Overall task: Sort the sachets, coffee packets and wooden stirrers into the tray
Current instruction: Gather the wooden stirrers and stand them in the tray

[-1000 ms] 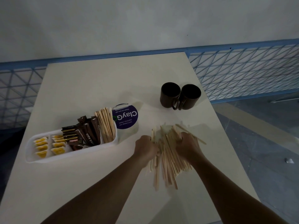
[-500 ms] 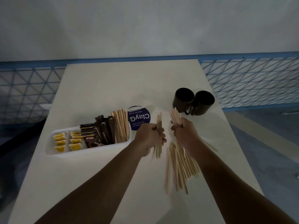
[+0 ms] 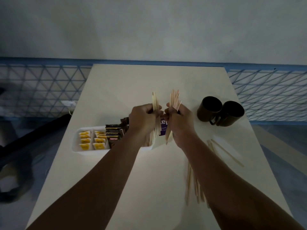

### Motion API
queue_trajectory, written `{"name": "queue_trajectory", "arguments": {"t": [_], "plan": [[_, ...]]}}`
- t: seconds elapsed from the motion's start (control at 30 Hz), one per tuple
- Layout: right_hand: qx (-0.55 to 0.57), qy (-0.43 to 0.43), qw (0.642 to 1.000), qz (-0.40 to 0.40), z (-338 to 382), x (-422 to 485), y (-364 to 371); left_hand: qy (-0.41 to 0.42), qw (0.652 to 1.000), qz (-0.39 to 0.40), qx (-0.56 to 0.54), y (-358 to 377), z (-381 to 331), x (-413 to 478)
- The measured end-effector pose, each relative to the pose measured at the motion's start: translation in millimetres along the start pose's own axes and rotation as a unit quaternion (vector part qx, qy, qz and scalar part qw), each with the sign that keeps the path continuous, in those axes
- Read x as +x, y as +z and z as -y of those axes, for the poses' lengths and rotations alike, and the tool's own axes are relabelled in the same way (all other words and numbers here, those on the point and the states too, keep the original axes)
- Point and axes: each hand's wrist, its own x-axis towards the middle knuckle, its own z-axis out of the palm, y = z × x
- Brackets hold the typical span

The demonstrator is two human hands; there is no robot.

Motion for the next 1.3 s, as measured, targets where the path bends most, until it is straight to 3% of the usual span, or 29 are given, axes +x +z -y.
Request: {"name": "queue_trajectory", "arguments": {"t": [0.17,0.53,0.87,1.0,1.13,1.3], "plan": [[0.026,-0.022,0.999,0.004,-2.0,-2.3,28.1,0.048,0.997,-0.053,0.037,-17.5,7.2,0.1],[0.002,0.012,1.0,0.015,-33.2,-4.7,55.9,0.064,0.991,-0.105,0.053,-25.2,48.6,-5.8],[-0.183,-0.038,0.978,0.092,-42.8,-12.6,48.8,0.086,0.978,-0.067,0.179,-29.0,48.3,-4.5],[-0.273,-0.117,0.947,0.122,-42.3,-10.0,45.0,0.115,0.969,-0.061,0.21,-32.7,38.3,-2.6],[-0.393,-0.172,0.895,0.124,-47.6,-3.9,45.7,0.129,0.961,-0.096,0.224,-38.6,27.8,1.6],[-0.371,-0.171,0.908,0.088,-43.6,-3.8,38.2,0.117,0.964,-0.071,0.228,-34.6,22.0,13.4]]}}
